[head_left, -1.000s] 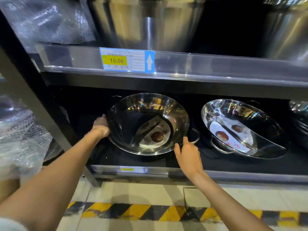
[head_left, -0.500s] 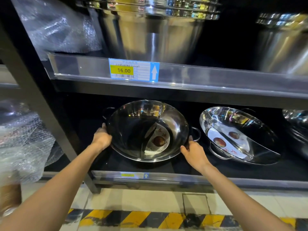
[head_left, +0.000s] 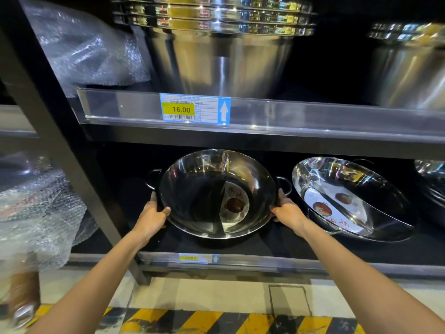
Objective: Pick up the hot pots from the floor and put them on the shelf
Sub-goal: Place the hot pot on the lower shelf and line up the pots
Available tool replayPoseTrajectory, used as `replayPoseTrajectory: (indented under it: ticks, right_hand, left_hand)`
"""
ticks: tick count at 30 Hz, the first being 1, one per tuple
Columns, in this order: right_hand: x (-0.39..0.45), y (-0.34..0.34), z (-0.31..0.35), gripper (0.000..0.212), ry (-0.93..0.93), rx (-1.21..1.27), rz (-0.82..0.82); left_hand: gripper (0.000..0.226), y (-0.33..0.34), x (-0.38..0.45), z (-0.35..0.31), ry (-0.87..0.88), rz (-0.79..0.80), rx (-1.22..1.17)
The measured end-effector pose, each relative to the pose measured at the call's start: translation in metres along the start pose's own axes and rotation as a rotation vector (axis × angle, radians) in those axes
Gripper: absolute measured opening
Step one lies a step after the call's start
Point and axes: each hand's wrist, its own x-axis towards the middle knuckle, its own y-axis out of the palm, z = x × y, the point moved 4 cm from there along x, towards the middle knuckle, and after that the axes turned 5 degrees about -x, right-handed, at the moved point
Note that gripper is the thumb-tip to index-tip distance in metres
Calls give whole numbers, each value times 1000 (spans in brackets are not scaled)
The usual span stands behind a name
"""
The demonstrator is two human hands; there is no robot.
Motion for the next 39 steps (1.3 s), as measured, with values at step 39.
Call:
replayPoseTrajectory:
  ticks: [39]
  right_hand:
    - [12,4,-8,112,-74,72,373]
  left_hand:
    - [83,-4,-4,-6,-37,81,-32]
